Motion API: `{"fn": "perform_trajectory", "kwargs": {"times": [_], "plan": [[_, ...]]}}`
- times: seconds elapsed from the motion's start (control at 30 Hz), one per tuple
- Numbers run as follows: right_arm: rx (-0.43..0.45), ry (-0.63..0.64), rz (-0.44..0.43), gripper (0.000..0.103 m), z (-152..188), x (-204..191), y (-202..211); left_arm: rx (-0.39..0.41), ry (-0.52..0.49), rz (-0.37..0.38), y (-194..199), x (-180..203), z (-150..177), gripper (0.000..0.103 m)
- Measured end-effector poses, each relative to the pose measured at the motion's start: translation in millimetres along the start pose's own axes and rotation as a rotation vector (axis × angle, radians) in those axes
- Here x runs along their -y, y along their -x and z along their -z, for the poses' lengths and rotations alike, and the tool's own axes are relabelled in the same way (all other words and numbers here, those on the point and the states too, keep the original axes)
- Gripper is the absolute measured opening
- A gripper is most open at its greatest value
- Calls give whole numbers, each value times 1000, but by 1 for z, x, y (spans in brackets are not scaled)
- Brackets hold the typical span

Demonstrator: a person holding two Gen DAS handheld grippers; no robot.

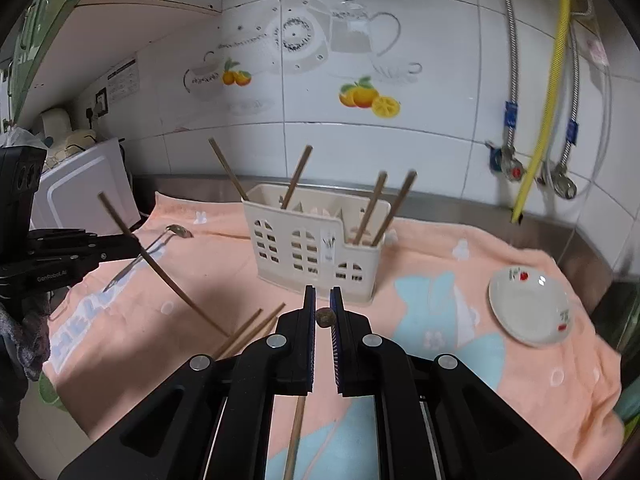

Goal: Organize utensils
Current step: 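Carry the chopstick to the holder opening with the left gripper while the right gripper carries its own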

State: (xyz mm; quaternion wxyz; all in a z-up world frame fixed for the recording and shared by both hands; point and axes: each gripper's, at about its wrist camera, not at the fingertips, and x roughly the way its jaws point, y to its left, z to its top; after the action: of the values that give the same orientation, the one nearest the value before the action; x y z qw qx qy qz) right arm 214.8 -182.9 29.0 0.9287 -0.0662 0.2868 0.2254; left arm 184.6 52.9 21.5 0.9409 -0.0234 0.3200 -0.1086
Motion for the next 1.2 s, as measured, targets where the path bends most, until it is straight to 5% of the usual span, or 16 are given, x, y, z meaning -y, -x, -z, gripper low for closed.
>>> {"fn": "perform_trajectory", "kwargs": {"times": [0.8,1.2], "plan": [[28,6,-17,7,-98,37,24,188,-28,-23,20,17,-146,6],[-34,20,3,7,-108,41,-12,194,61,-49,-23,-6,-160,6]]}}
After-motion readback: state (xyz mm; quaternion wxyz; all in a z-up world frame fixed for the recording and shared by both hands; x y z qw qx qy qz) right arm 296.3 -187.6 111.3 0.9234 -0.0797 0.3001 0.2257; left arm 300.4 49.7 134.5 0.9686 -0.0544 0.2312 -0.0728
